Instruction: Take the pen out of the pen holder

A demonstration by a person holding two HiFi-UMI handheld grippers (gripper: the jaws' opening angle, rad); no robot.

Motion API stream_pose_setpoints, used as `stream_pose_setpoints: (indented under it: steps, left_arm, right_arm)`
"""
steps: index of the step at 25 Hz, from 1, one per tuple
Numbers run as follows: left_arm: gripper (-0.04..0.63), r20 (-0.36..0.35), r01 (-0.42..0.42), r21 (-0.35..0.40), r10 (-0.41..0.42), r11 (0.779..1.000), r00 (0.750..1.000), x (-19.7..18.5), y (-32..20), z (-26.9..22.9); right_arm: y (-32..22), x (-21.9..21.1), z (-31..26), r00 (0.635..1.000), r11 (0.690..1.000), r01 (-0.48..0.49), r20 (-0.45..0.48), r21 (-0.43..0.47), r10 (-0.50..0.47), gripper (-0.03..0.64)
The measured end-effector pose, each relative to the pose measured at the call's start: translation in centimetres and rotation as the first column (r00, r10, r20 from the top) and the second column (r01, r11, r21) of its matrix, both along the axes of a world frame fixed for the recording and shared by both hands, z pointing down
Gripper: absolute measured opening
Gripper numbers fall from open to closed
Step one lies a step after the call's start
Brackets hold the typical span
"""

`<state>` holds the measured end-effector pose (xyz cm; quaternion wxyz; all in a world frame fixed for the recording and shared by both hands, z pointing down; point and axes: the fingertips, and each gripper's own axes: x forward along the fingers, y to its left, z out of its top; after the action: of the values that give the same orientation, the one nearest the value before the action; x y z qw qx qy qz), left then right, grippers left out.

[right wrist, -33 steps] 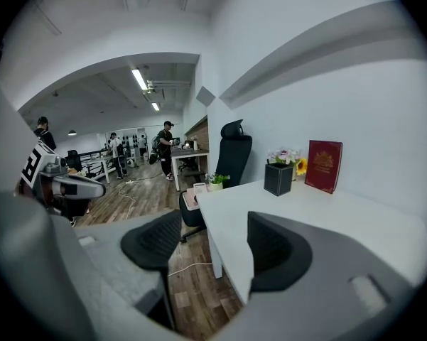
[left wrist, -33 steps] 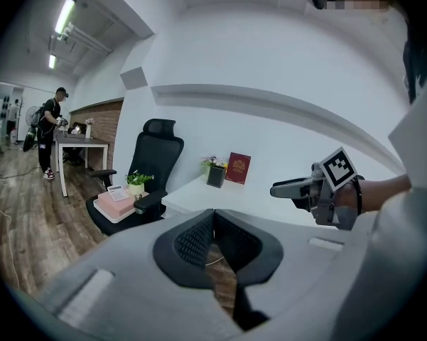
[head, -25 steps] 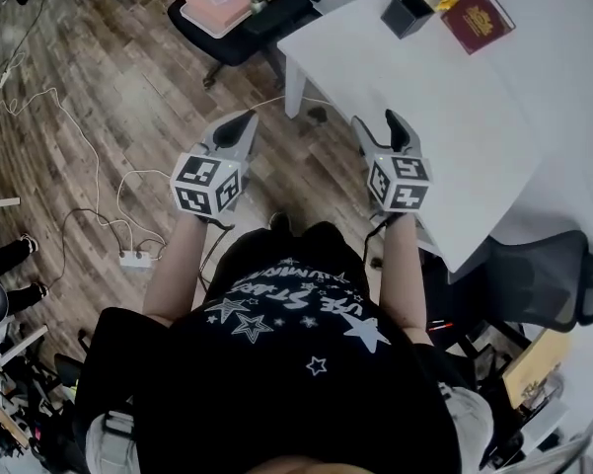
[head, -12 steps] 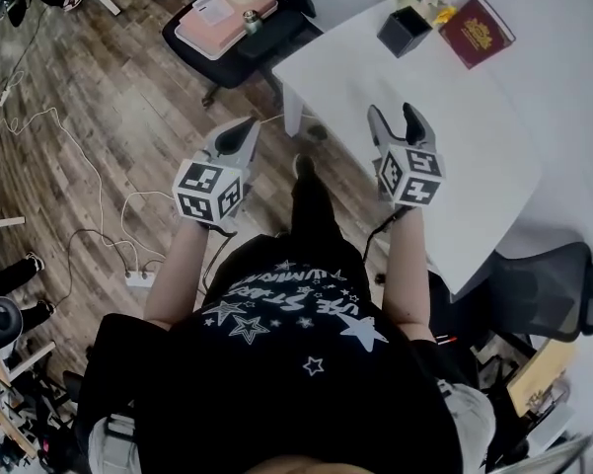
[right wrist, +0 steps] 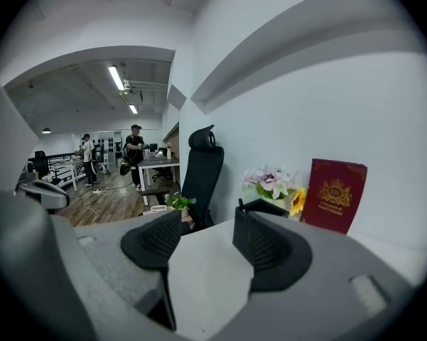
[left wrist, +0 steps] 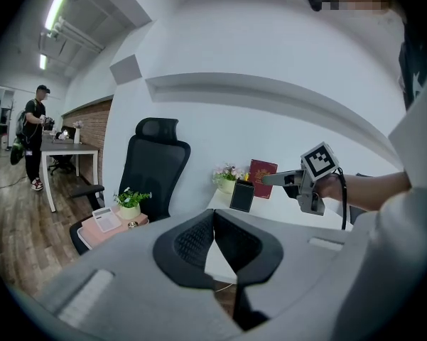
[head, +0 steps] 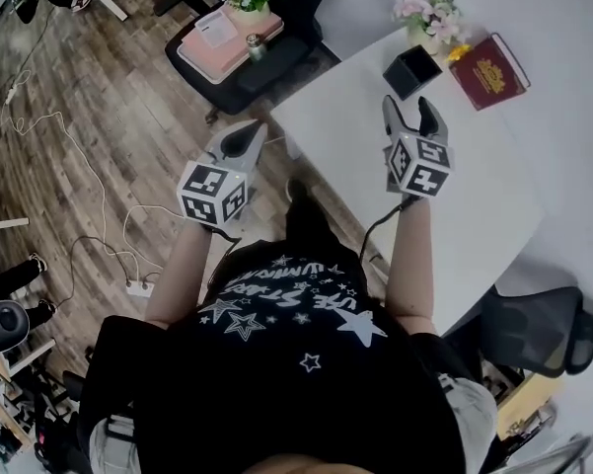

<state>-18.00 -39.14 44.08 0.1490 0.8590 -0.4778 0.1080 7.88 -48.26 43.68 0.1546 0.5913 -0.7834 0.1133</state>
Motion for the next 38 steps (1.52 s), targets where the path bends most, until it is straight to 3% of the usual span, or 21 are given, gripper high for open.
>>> stream_pose_setpoints:
  steps: [12,14,16,24,38]
  left_arm:
    - [0.011,0.011,-0.036,-0.053,0.036,0.998,0.999,2.3,-7.9,0.6]
    - [0.011,0.014,-0.036,-0.064,0.037,0.997,0.999,2.5,-8.4,0.9]
    - [0.011,0.023,-0.041,-0.076,0.043,0.996,0.999,2.6,-8.9,1.2]
    - [0.011,0.036,-0.044,-0.102,0.048,0.994,0.998,2.6,-10.2,1.9]
    - [0.011,0.041,-0.007,-0.083,0.010,0.996,0.999,1.4,-9.7,1.6]
  right_arm:
    - [-10.1,0.9,1.3,0.999,0.999,-0.028,-0.047,-0.025,0.027,0.288]
    - [-11.1,1.1,1.6,0.996,0.999,-0.044,-0.073,-0.025,0.042,0.260]
    - [-11.9,1.6,1.7,0.992,0.997,-0.073,-0.106,-0.020,0.070,0.167]
    - [-13.0,1.6,4.4,0.979,0.990,-0.062,-0.201,-0.128,0.035,0.127]
    - [-13.3,1.4,5.0,0.969,0.985,-0.070,-0.246,-0.156,0.030,0.043]
